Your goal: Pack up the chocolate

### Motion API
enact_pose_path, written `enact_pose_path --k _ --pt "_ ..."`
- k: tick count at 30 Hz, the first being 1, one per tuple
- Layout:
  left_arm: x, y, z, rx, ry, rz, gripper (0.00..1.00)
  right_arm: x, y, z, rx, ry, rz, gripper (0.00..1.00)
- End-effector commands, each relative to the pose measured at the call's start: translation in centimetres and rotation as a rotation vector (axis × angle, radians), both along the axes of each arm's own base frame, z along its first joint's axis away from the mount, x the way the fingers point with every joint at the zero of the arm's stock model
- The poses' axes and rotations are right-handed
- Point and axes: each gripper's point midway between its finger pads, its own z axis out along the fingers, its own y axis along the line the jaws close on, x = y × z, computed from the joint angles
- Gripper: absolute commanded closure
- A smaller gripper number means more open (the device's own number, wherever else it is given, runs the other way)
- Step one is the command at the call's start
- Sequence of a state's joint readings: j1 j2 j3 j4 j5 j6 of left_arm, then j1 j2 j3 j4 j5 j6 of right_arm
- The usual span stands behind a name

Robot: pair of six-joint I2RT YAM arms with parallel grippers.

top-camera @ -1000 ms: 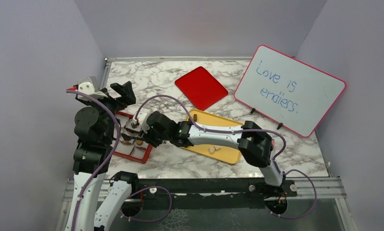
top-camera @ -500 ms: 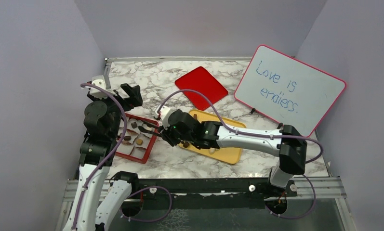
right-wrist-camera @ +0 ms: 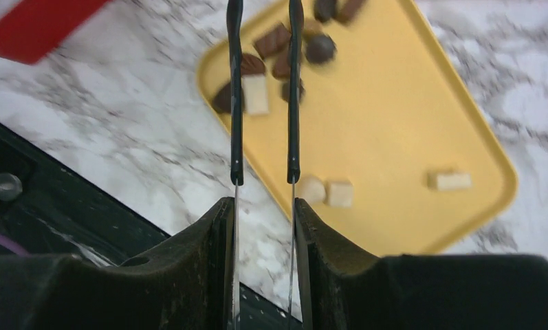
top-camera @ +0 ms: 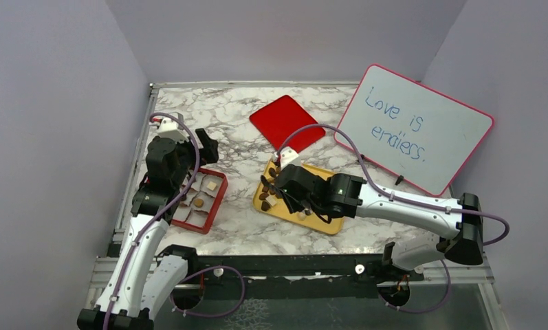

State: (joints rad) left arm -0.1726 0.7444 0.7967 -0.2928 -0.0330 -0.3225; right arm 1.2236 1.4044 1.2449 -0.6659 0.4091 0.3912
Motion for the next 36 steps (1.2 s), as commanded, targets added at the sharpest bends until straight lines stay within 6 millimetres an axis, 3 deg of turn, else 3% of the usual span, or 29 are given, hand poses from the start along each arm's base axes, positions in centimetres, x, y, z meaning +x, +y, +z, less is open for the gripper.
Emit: enact_pose_path --k 1,7,18,26,36 --pt "0.1 -1.6 -0.9 0.006 0.030 -0.093 0.01 -1.1 -8.0 -2.0 -0.162 0.074 -0.250 0.61" --pt "-0.2 -1.4 -1.3 0.024 0.043 -0.095 0.01 -1.0 -12.3 -3.3 -0.179 0.144 -0.384 0.61" --pt "-1.0 -0.7 -1.3 0.053 0.020 -0.076 0.01 -0.6 -17.4 -4.1 -0.239 0.192 -0.590 0.61" --pt "-0.9 -1.0 -1.6 0.047 0.031 -0.090 0.01 -0.7 -17.9 -5.4 -0.228 0.213 -0.604 0.60" --pt "-0.9 -0.8 -1.8 0.052 0.036 -0.079 0.01 1.0 -16.8 -6.6 -0.190 0.199 -0.562 0.60"
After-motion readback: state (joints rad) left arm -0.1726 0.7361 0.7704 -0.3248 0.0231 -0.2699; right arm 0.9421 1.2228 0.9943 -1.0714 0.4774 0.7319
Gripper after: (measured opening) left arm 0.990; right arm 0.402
